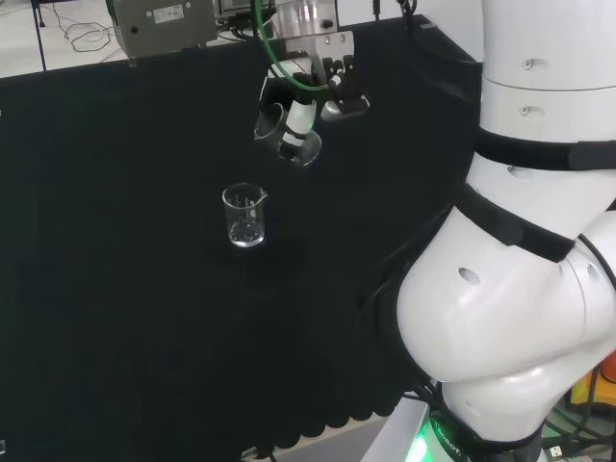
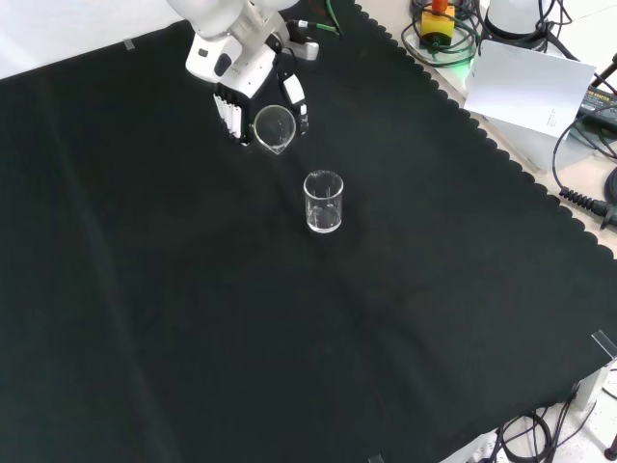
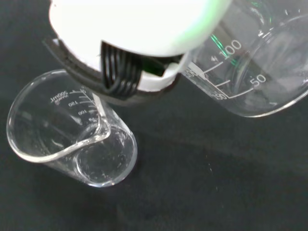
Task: Place the beaker back on the table.
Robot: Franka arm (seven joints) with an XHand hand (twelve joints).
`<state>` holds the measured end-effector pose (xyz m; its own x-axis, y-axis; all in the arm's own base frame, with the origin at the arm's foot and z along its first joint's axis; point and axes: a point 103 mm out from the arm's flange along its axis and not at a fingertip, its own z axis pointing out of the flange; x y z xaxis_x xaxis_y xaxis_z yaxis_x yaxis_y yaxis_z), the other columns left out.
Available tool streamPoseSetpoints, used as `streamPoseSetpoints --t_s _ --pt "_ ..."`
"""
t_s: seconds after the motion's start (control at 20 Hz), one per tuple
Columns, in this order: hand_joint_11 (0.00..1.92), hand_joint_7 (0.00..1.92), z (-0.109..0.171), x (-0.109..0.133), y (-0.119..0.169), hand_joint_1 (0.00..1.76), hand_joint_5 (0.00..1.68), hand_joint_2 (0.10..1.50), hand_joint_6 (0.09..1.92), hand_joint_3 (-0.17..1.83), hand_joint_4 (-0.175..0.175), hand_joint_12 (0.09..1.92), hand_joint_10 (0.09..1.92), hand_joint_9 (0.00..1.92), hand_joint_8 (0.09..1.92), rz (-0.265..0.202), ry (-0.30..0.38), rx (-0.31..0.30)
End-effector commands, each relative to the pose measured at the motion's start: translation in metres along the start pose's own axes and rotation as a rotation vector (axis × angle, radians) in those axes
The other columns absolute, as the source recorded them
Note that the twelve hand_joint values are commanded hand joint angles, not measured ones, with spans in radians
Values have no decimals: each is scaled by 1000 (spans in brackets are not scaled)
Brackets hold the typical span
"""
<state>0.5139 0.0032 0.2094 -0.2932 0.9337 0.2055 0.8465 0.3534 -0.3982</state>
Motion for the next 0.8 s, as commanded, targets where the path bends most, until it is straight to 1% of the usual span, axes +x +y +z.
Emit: streamPoseSetpoints --t_s 0.05,0.2,0.45,0.6,0.7,0.8 --pt "1099 1162 17 -28 6 1295 1107 643 993 802 -175 872 867 1488 978 -67 119 -110" --pt "1100 1167 24 -37 10 1296 1111 650 976 784 -175 861 849 1492 961 -74 164 -152" --pt "1105 1172 36 -46 22 1298 1118 658 955 760 -175 851 824 1486 940 -92 256 -200" --pt "1118 1189 45 -48 31 1301 1135 664 913 731 -175 835 786 1488 898 -99 303 -212" --pt "1131 1204 52 -49 36 1304 1153 667 874 710 -175 817 753 1491 860 -108 312 -213" --pt "1140 1160 58 -50 40 1381 1173 656 819 681 -175 792 692 1402 861 -115 327 -222"
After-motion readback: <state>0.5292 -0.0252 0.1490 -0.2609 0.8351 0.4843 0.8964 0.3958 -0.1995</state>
